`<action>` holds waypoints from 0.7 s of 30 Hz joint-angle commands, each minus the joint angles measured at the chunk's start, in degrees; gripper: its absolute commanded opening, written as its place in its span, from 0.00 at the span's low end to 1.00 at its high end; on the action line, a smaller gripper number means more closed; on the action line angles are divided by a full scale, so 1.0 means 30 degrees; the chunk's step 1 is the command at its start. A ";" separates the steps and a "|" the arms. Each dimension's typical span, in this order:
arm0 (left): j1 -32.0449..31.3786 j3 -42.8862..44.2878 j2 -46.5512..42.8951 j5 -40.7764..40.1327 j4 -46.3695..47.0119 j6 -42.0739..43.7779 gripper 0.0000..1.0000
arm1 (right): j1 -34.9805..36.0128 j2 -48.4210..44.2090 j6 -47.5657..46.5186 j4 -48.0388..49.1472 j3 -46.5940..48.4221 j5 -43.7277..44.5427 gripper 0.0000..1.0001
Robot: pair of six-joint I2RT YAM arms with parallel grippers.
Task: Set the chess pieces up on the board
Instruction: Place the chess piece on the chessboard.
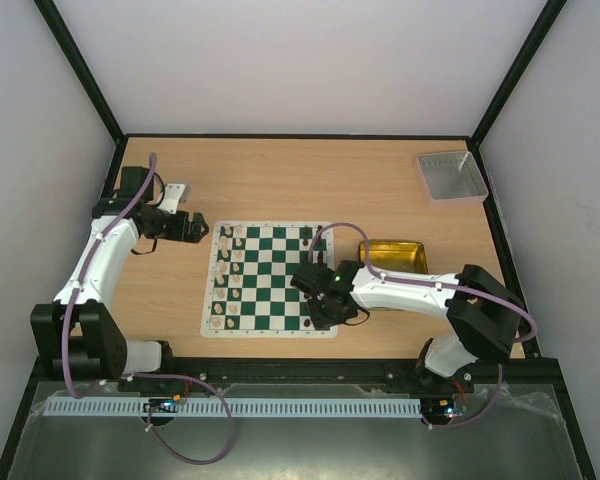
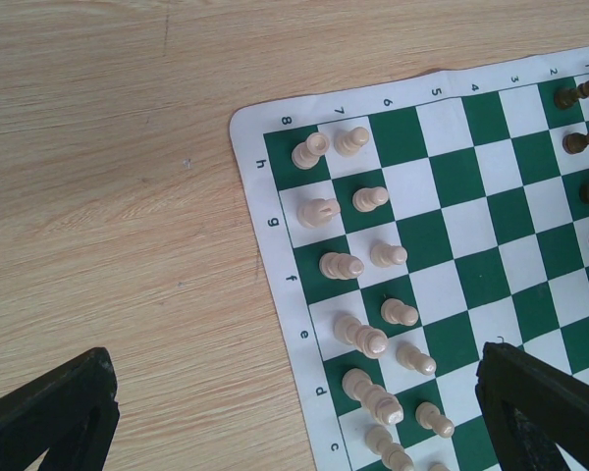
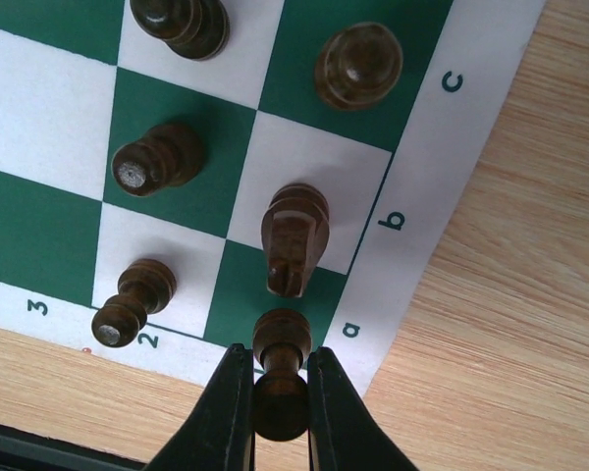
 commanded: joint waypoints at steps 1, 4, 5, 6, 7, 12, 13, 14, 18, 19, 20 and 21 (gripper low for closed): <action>0.0082 0.0115 -0.0323 0.0121 -0.0208 -0.0060 0.99 | 0.0146 0.0332 0.0106 0.0363 -0.0255 0.0048 0.05; 0.0089 0.0115 -0.0326 0.0114 -0.0235 -0.0055 0.99 | 0.0135 0.0413 0.0103 0.0431 -0.0324 -0.0013 0.05; 0.0083 0.0087 -0.0357 0.0113 -0.0236 -0.0035 0.99 | 0.0135 0.0393 0.0103 0.0469 -0.0383 -0.0081 0.05; 0.0082 0.0076 -0.0379 0.0113 -0.0210 -0.0040 0.99 | 0.0135 0.0414 0.0103 0.0525 -0.0397 -0.0096 0.05; 0.0082 0.0063 -0.0407 0.0106 -0.0207 -0.0037 0.99 | 0.0150 0.0420 0.0129 0.0540 -0.0443 -0.0113 0.05; 0.0082 0.0041 -0.0481 0.0090 -0.0207 -0.0060 0.99 | 0.0215 0.0598 0.0148 0.0753 -0.0466 -0.0292 0.05; 0.0082 0.0034 -0.0520 0.0092 -0.0207 -0.0040 0.99 | 0.0258 0.0641 0.0160 0.0799 -0.0488 -0.0342 0.05; 0.0080 0.0005 -0.0549 0.0092 -0.0207 -0.0048 0.99 | 0.0279 0.0654 0.0162 0.0815 -0.0520 -0.0360 0.05; 0.0082 -0.0044 -0.0650 0.0057 -0.0178 -0.0052 0.99 | 0.0369 0.0730 0.0215 0.0993 -0.0556 -0.0461 0.06; 0.0082 -0.0054 -0.0687 0.0040 -0.0177 -0.0061 0.99 | 0.0402 0.0775 0.0220 0.0993 -0.0547 -0.0477 0.07; 0.0082 -0.0081 -0.0724 0.0060 -0.0177 -0.0054 0.99 | 0.0417 0.0780 0.0220 0.0983 -0.0528 -0.0523 0.09; 0.0075 -0.0077 -0.0736 0.0062 -0.0177 -0.0043 0.99 | 0.0414 0.0799 0.0220 0.0959 -0.0485 -0.0552 0.10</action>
